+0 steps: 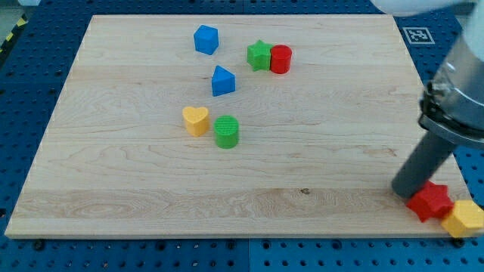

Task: Slide the green starred circle towards the bottom right corner

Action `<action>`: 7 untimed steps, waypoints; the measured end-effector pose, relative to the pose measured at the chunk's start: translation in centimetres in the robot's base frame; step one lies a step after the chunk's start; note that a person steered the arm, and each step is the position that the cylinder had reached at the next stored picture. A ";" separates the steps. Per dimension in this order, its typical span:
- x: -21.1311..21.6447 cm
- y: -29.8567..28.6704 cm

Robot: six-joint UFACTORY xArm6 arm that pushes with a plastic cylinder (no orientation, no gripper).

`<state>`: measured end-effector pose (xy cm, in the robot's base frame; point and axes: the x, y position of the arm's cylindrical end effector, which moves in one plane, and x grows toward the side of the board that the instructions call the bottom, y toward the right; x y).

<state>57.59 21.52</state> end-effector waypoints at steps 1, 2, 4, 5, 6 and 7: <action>0.3 0.4; -0.9 -1.2; -10.1 -12.3; -14.3 -18.5; -16.0 -21.5; -16.4 -22.1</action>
<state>41.20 -0.59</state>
